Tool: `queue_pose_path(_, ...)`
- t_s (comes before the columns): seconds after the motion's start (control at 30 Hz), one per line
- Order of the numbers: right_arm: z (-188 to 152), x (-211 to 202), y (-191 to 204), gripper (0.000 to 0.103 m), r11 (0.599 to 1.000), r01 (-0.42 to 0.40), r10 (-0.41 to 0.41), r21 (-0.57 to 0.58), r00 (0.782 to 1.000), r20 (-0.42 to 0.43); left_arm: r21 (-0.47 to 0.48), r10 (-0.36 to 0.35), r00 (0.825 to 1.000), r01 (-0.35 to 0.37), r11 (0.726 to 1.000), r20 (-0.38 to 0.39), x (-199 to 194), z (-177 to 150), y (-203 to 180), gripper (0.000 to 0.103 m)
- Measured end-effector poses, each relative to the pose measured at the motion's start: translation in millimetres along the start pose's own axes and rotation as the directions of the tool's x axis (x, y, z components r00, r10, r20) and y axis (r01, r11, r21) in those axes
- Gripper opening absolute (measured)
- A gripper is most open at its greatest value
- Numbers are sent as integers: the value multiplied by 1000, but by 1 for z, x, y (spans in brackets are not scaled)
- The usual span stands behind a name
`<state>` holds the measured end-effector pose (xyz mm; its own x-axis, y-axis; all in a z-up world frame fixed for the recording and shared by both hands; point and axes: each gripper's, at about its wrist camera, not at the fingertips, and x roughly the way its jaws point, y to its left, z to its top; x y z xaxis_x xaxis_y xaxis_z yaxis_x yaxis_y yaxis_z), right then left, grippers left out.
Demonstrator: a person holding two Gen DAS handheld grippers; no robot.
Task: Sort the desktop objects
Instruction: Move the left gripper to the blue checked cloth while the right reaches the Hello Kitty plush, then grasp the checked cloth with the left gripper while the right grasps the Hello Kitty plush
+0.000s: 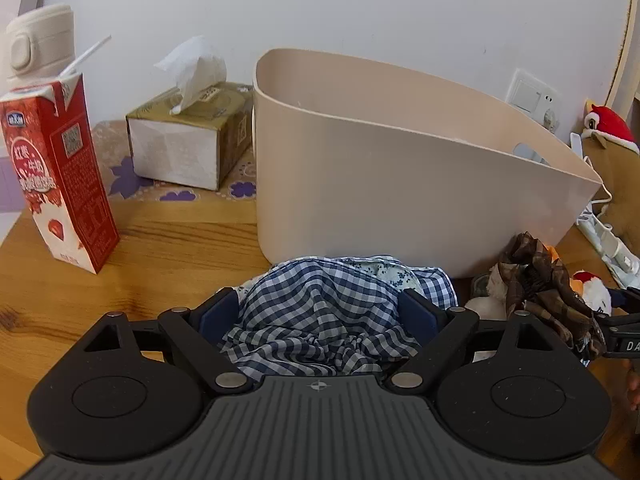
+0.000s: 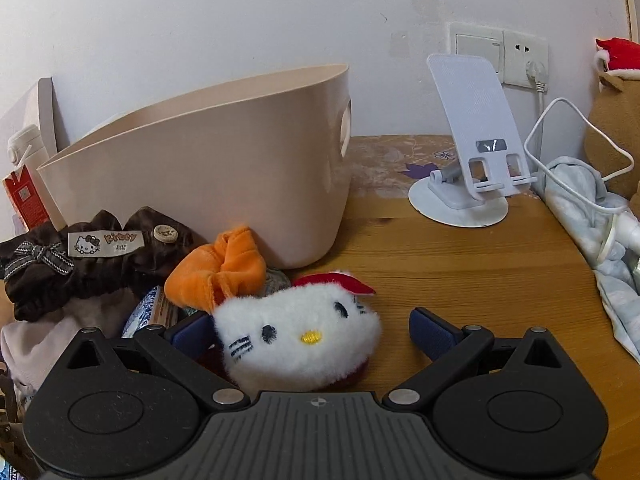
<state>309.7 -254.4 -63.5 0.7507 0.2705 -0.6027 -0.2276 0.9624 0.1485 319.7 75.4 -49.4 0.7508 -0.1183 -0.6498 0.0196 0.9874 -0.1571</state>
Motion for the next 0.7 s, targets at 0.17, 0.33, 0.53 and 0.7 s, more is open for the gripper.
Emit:
queue_pose_path(0.17, -1, -2, 1, 91, 1000, 0, 0, -3, 1000, 7, -20, -16, 1000, 15, 1000, -25, 1, -3, 3, 84)
queue_pose_path(0.33, -4, -9, 3, 71, 1000, -30, 30, -6, 999, 11, -30, -55, 998, 54, 998, -36, -5, -7, 4, 61)
queue_pose_path(0.53, -8, -18, 5, 65, 1000, -23, 23, -5, 1000, 3, 3, -56, 998, 56, 998, -33, -17, -13, -2, 36)
queue_pose_path(0.7, -12, -31, 2, 64, 1000, -4, 4, -18, 1000, 7, 35, -40, 999, 41, 999, -12, -33, -19, -7, 29)
